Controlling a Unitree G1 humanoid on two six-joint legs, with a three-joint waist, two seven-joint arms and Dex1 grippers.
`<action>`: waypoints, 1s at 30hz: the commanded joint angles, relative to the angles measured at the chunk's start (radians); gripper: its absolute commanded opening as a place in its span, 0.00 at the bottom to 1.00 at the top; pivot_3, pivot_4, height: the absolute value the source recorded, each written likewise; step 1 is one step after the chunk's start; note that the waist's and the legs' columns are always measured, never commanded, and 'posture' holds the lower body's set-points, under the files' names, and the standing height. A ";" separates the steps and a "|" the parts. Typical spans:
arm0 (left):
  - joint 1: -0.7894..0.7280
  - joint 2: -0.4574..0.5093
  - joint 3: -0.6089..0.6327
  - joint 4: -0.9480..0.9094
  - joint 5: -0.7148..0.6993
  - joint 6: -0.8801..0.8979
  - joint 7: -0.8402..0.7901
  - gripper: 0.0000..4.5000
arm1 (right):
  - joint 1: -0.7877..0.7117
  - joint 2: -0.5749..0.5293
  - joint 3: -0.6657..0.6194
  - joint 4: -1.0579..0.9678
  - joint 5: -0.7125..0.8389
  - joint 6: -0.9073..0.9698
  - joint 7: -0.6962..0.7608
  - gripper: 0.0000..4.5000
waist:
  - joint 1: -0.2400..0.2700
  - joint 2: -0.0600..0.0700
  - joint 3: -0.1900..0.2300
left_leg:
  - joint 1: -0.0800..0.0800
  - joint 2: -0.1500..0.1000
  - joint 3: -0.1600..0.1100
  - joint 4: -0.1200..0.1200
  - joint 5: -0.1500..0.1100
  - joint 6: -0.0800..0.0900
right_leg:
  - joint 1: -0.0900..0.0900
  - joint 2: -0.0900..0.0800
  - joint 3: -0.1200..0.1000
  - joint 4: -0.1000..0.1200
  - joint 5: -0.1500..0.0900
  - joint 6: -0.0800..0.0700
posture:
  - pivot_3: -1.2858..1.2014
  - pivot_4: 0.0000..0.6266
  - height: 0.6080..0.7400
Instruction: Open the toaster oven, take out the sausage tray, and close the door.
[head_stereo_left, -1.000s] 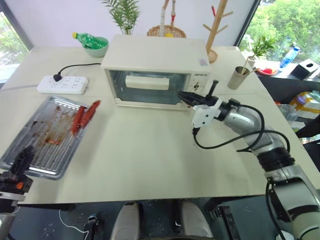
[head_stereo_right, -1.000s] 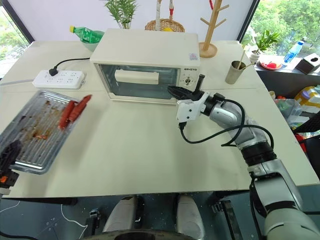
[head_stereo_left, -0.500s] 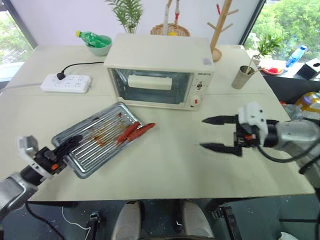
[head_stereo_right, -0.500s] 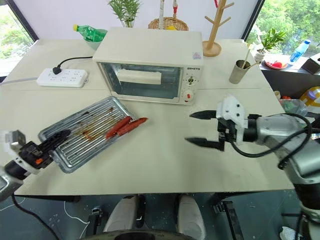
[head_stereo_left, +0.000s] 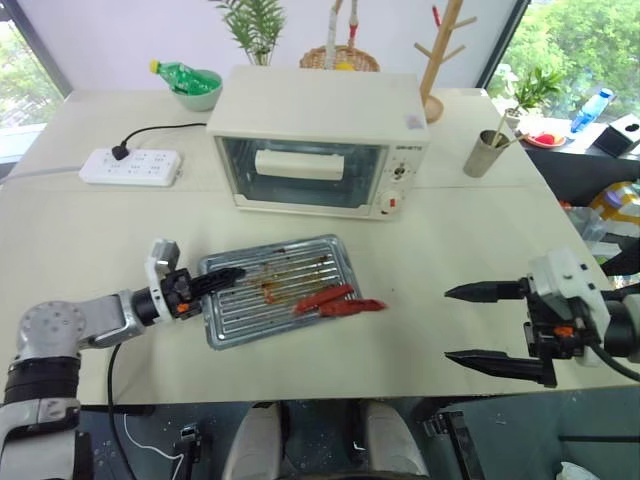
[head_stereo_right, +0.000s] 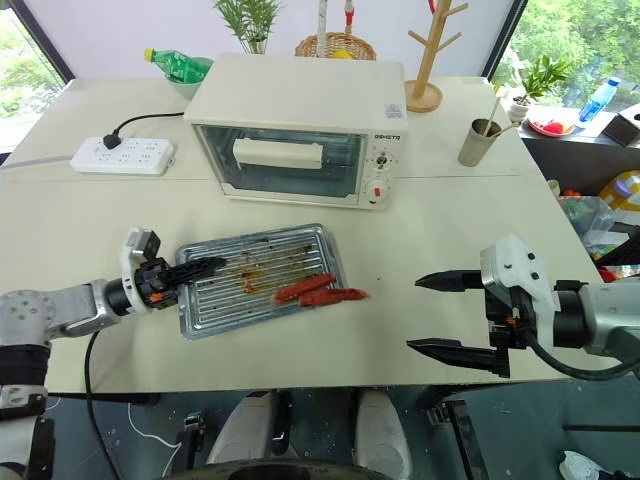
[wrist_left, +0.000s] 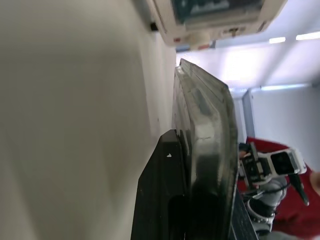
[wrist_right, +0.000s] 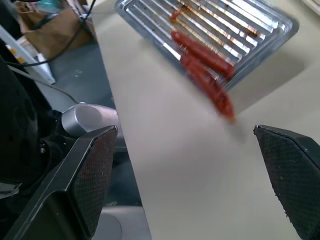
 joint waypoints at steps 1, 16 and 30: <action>-0.069 -0.032 -0.063 0.039 0.120 -0.004 -0.124 0.00 | 0.053 0.016 -0.094 -0.061 -0.002 0.011 0.002 1.00 | 0.002 0.000 0.000 | 0.000 0.000 0.000 0.000 0.000 0.000 | 0.000 0.000 0.000 0.000 0.000 0.000 | 0.52 0.24 1.00; -0.241 -0.116 -0.151 0.183 0.481 -0.069 -0.363 0.52 | 0.075 0.084 -0.114 -0.105 0.001 0.036 -0.139 1.00 | 0.023 0.001 0.000 | -0.001 -0.002 -0.001 0.000 0.000 0.001 | 0.003 -0.001 0.000 -0.004 0.000 0.000 | 0.52 0.24 1.00; -0.208 0.000 -0.113 0.166 0.617 -0.139 -0.398 0.99 | 0.005 0.086 0.005 -0.065 -0.037 -0.005 -0.170 1.00 | 0.008 0.002 -0.001 | 0.002 0.002 -0.002 0.000 0.000 0.001 | 0.005 0.003 -0.001 -0.003 0.000 0.001 | 0.52 0.24 1.00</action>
